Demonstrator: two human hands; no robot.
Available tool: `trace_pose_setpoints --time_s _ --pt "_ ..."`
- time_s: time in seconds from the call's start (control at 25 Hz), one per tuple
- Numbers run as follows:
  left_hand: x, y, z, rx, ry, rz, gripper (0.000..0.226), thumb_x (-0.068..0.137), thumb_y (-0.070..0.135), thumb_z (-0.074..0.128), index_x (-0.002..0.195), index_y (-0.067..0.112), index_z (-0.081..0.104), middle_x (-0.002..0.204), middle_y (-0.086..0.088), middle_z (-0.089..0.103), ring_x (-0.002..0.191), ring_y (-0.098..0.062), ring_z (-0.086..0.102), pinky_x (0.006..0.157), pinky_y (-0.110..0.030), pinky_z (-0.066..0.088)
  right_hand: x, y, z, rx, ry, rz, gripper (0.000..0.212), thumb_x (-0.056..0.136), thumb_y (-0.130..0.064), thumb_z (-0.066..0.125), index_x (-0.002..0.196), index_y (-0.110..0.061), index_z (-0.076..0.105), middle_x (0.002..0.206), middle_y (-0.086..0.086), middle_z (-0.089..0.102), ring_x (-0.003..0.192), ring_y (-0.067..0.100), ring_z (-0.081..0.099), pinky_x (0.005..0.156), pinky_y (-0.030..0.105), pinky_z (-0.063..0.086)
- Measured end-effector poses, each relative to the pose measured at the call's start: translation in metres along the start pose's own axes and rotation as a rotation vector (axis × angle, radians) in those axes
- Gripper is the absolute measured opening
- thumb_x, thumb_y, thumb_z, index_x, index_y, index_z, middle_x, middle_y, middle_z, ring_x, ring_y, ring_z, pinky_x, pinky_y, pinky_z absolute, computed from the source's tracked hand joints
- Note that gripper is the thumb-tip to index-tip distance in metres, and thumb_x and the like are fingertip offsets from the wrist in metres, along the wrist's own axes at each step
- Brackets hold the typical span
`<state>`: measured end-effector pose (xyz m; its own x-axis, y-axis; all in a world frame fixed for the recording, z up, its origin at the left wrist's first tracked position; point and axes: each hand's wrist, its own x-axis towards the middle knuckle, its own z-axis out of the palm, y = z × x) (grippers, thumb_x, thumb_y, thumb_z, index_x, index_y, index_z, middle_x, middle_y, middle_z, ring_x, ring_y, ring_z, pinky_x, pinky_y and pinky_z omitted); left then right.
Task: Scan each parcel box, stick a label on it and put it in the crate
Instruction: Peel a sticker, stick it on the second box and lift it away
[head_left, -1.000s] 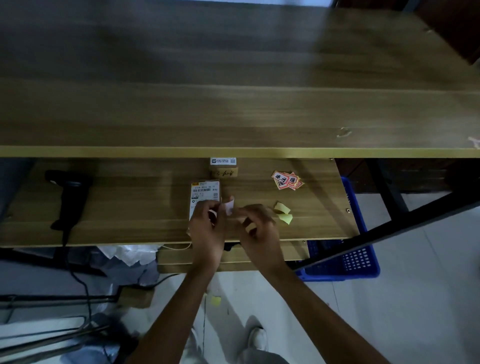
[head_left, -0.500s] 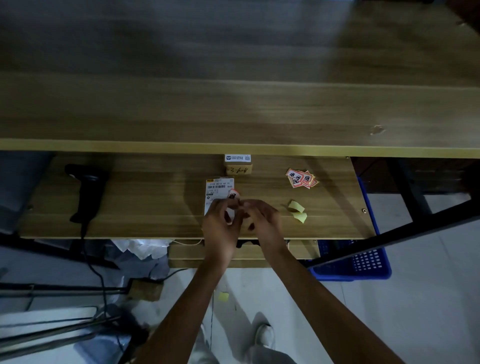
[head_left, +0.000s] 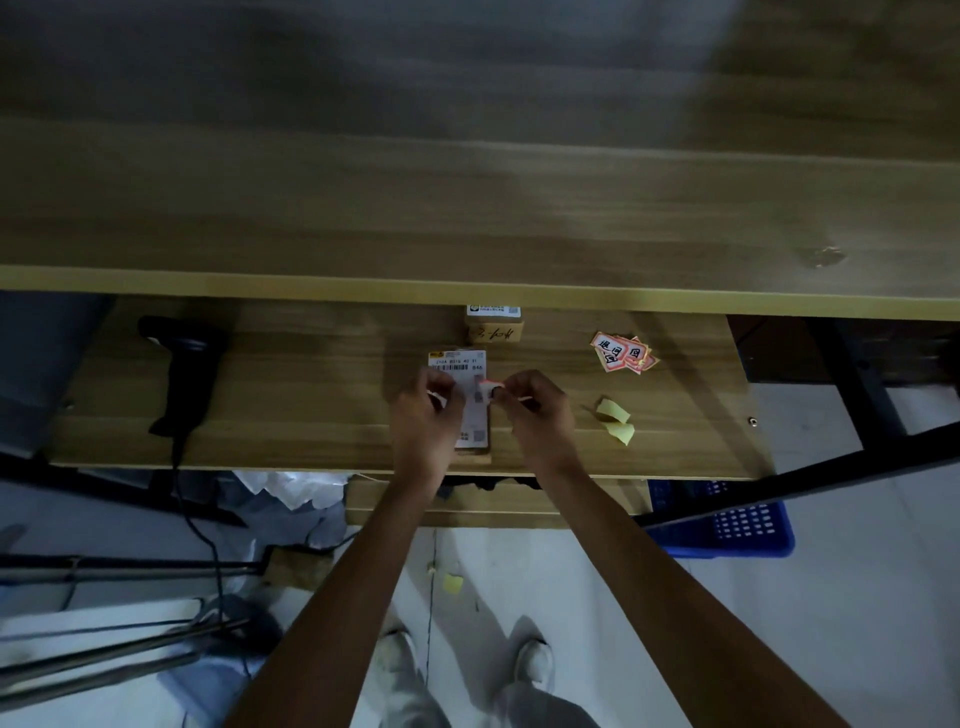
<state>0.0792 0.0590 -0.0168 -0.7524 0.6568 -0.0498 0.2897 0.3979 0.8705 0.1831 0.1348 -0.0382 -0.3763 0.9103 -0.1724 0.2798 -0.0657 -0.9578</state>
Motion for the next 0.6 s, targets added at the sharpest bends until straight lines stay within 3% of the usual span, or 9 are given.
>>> trace_pose_setpoints --time_s 0.16,0.4,0.52,0.6 --pt "0.013 0.004 -0.002 -0.108 -0.05 -0.107 0.009 0.092 0.02 0.06 0.092 0.01 0.06 0.075 0.009 0.058 0.062 -0.001 0.056 0.044 -0.006 0.041 0.006 0.004 0.014 -0.025 0.053 0.014 0.008 0.085 -0.014 0.066 0.079 -0.017 0.061 0.081 -0.001 0.068 0.067 0.006 0.062 0.055 0.027 0.049" --pt "0.019 0.0 -0.002 -0.084 -0.095 -0.144 0.012 0.09 0.022 0.064 0.094 0.011 0.059 0.077 0.012 0.056 0.065 0.002 0.055 0.048 -0.006 0.045 0.009 0.002 0.025 -0.078 0.077 -0.034 0.005 0.087 -0.016 0.066 0.086 -0.014 0.061 0.082 -0.006 0.066 0.068 0.002 0.064 0.048 0.012 0.046" --pt "0.028 -0.003 -0.001 -0.065 -0.092 -0.125 0.01 0.092 0.023 0.061 0.095 0.013 0.06 0.079 0.008 0.059 0.064 0.0 0.056 0.049 -0.008 0.043 0.013 0.002 0.031 -0.06 0.103 0.021 0.007 0.09 -0.016 0.063 0.085 -0.019 0.059 0.079 -0.01 0.063 0.068 0.001 0.062 0.051 0.013 0.048" --pt "0.039 -0.004 0.003 -0.034 -0.108 -0.094 0.01 0.092 0.027 0.059 0.094 0.017 0.061 0.084 0.004 0.062 0.073 -0.01 0.062 0.058 -0.017 0.046 0.019 0.002 0.038 -0.006 0.196 0.081 0.01 0.092 -0.017 0.06 0.083 -0.021 0.058 0.077 -0.01 0.063 0.067 0.006 0.062 0.053 0.016 0.049"
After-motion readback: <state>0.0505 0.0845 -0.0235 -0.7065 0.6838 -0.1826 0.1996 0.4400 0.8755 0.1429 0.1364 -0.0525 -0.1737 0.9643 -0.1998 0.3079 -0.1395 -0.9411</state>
